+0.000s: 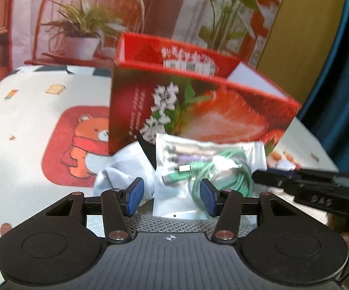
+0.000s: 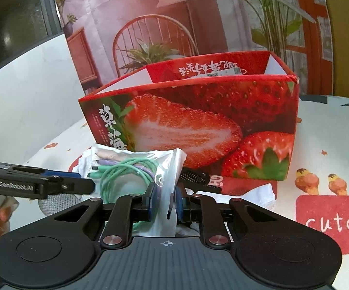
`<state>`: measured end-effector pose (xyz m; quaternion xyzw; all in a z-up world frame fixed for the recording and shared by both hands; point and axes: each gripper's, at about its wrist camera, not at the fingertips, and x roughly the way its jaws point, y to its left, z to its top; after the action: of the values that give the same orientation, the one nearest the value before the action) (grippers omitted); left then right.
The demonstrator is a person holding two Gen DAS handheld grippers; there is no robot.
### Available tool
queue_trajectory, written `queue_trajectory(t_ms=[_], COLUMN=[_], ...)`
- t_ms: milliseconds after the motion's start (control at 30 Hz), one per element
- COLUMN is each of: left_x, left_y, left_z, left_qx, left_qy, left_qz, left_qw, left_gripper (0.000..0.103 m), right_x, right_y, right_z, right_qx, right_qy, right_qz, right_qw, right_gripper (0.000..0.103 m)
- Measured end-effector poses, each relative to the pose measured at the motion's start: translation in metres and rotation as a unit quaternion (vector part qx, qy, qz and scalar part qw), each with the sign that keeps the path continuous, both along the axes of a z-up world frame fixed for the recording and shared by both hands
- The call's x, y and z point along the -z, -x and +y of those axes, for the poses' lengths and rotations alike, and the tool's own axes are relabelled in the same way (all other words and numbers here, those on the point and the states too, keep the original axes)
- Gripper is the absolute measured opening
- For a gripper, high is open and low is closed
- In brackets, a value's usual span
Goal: Organize soft objects
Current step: 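Carry the cable bag with the right gripper up over the red box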
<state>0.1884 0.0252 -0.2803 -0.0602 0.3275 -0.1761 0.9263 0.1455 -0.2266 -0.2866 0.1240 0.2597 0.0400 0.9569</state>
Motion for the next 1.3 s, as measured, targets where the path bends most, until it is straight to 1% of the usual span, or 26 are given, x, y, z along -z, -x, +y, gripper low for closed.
queue_trajectory(t_ms=[67,133,233,400,467,567,733,833,933,1133,1167,1233,1300], left_x=[-0.007,-0.013,-0.018,-0.005,0.004,0.015,0.022,0.026,0.029,0.032,0.032,0.032,0.032], left_y=[0.007,0.011,0.009,-0.006,-0.014,-0.024,-0.030,-0.032,-0.035,-0.039,-0.039,-0.038,-0.037], left_z=[0.005,0.006,0.002,-0.010,-0.009,-0.003,-0.004,-0.007,-0.008,-0.003,-0.003,-0.003,-0.005], left_qx=[-0.005,-0.005,0.010,0.029,0.021,0.012,0.036,0.043,0.047,0.046,0.046,0.046,0.046], left_qy=[0.011,0.011,0.020,0.013,0.014,0.024,0.031,0.027,0.026,0.040,0.041,0.040,0.035], left_qz=[-0.012,-0.024,-0.027,-0.006,0.010,0.032,0.042,0.045,0.047,0.057,0.058,0.058,0.056], left_qw=[0.9999,0.9996,0.9994,0.9995,0.9996,0.9991,0.9980,0.9977,0.9974,0.9965,0.9964,0.9965,0.9968], left_gripper=[0.054,0.054,0.054,0.054,0.054,0.054,0.054,0.054,0.054,0.055,0.055,0.055,0.054], right_x=[0.001,0.002,0.003,0.003,0.003,0.003,0.004,0.005,0.006,0.008,0.009,0.010,0.011], right_y=[0.001,0.002,0.003,0.000,0.000,0.000,-0.002,-0.002,-0.003,-0.003,-0.003,-0.004,-0.005], right_z=[-0.001,-0.003,-0.003,-0.001,0.001,0.004,0.002,0.001,-0.001,-0.002,-0.003,-0.005,-0.002], right_qx=[0.004,0.005,0.009,0.012,0.012,0.010,0.013,0.011,0.008,0.006,0.004,-0.003,-0.009], right_qy=[-0.003,-0.006,-0.009,-0.001,0.008,0.015,0.012,0.007,-0.003,-0.018,-0.024,-0.041,-0.041], right_qz=[0.000,0.000,0.002,0.007,0.009,0.010,0.014,0.019,0.024,0.033,0.035,0.041,0.049], right_qw=[1.000,1.000,1.000,1.000,1.000,1.000,1.000,1.000,1.000,0.999,0.999,0.998,0.998], right_gripper=[0.016,0.016,0.016,0.016,0.016,0.016,0.016,0.018,0.020,0.022,0.024,0.033,0.037])
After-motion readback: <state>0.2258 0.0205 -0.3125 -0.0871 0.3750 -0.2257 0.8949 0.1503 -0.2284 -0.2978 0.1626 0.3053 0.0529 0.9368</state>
